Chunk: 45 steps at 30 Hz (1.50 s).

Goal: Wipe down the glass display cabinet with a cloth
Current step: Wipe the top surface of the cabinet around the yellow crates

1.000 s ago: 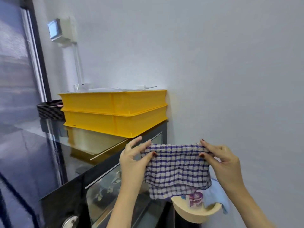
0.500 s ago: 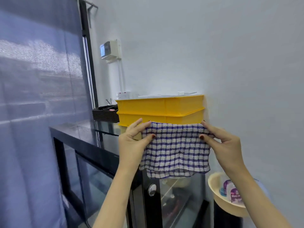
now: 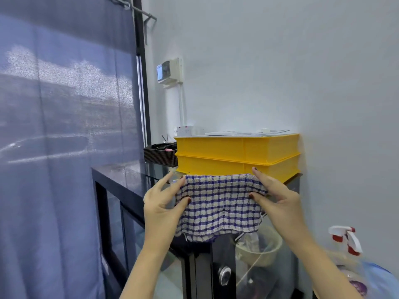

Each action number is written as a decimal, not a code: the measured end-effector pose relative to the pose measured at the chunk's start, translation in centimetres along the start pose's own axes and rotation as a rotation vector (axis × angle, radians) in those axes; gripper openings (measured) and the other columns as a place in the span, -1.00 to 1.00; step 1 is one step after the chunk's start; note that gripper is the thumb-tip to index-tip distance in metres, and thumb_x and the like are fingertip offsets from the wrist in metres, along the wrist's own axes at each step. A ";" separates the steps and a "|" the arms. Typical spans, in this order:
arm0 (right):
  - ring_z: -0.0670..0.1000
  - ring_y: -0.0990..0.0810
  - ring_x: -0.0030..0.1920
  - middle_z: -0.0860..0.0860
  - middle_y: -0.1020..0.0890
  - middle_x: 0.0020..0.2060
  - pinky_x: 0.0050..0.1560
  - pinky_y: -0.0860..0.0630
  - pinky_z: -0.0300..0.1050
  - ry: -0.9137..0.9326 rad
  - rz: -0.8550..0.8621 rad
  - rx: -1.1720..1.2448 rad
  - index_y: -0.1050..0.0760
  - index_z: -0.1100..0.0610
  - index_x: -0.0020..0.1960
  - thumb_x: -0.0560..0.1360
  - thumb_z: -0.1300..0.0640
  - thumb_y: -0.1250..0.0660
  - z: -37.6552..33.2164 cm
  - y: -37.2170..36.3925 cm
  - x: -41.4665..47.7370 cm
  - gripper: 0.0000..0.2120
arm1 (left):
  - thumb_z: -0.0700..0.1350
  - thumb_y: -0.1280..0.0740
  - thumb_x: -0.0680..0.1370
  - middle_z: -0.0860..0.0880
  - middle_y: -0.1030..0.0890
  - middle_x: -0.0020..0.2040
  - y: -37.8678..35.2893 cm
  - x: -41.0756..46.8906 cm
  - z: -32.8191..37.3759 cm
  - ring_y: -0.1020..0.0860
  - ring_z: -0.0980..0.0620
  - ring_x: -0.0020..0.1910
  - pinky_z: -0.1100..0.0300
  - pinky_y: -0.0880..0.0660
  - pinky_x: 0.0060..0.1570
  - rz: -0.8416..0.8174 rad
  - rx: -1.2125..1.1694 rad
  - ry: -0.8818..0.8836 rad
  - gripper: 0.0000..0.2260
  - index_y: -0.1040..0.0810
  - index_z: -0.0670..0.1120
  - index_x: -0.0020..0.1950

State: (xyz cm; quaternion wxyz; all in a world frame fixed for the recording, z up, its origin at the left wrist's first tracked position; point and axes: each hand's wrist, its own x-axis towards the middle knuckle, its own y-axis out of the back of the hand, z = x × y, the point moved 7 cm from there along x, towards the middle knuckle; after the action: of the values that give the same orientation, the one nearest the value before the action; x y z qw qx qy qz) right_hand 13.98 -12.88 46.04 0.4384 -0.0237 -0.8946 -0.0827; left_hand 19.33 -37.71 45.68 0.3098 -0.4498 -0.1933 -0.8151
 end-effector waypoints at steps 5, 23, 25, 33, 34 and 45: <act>-0.01 -0.47 0.28 -0.03 -0.52 0.27 0.28 -0.46 0.03 -0.031 -0.071 -0.015 -0.41 -0.34 0.13 0.39 0.27 -0.45 1.0 -3.8 1.2 -0.43 | -0.32 -0.51 0.34 0.22 -0.48 0.16 3.3 2.0 -1.6 -0.45 -0.05 0.23 -0.07 -0.35 0.30 0.070 0.058 -0.009 -0.33 -0.44 0.38 0.14; 0.04 0.35 0.49 -0.03 0.08 0.54 0.46 0.21 0.20 -0.310 -0.765 -0.852 0.30 -0.26 0.48 0.46 -0.39 -0.05 13.3 -14.3 3.0 -0.25 | 0.42 0.13 0.41 0.35 -0.14 0.30 -3.7 3.7 -21.1 0.08 0.25 0.44 -0.05 0.33 0.36 -0.603 0.630 0.061 -0.38 -0.07 0.31 0.46; -0.01 0.40 0.46 -0.13 0.04 0.53 0.45 0.23 0.22 -0.230 -0.711 -0.955 0.34 -0.24 0.47 0.47 -0.39 -0.04 13.0 -13.7 3.6 -0.24 | 0.41 0.14 0.41 0.34 -0.15 0.30 -4.1 5.0 -20.4 0.09 0.25 0.44 -0.03 0.34 0.36 -0.594 0.632 0.010 -0.38 -0.04 0.32 0.46; 0.06 0.46 0.45 -0.18 0.06 0.53 0.42 0.30 0.27 -0.320 -0.770 -1.041 0.37 -0.21 0.47 0.52 -0.36 0.08 14.2 -13.0 3.6 -0.32 | 0.41 0.05 0.49 0.15 -0.11 0.52 -8.5 6.3 -23.5 0.14 0.10 0.50 -0.21 0.42 0.33 -0.965 0.750 0.036 -0.45 -0.02 0.34 0.47; 0.05 0.46 0.45 -0.18 0.06 0.53 0.41 0.31 0.26 -0.324 -0.767 -1.042 0.37 -0.21 0.47 0.52 -0.36 0.09 14.3 -12.9 3.6 -0.32 | 0.46 0.10 0.44 0.15 -0.08 0.53 -8.7 6.6 -23.6 0.15 0.09 0.50 -0.22 0.43 0.32 -0.971 0.789 -0.003 -0.39 0.02 0.35 0.47; 0.01 0.19 0.53 -0.17 0.01 0.53 0.46 0.21 0.17 -0.448 -0.897 -0.939 0.16 -0.28 0.50 0.55 -0.32 0.14 15.1 -12.8 3.0 -0.45 | 0.48 0.32 0.35 0.08 -0.20 0.46 -8.4 6.1 -22.8 -0.07 0.00 0.45 -0.31 0.36 0.30 -1.121 1.016 -0.015 -0.33 -0.02 0.41 0.44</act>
State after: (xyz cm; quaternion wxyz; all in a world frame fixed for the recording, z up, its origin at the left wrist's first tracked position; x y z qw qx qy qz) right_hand -1.13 -23.00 37.70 0.1093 0.1449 -0.7565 -0.6283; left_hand -2.78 -47.12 38.69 0.0169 -0.0915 -0.7469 -0.6584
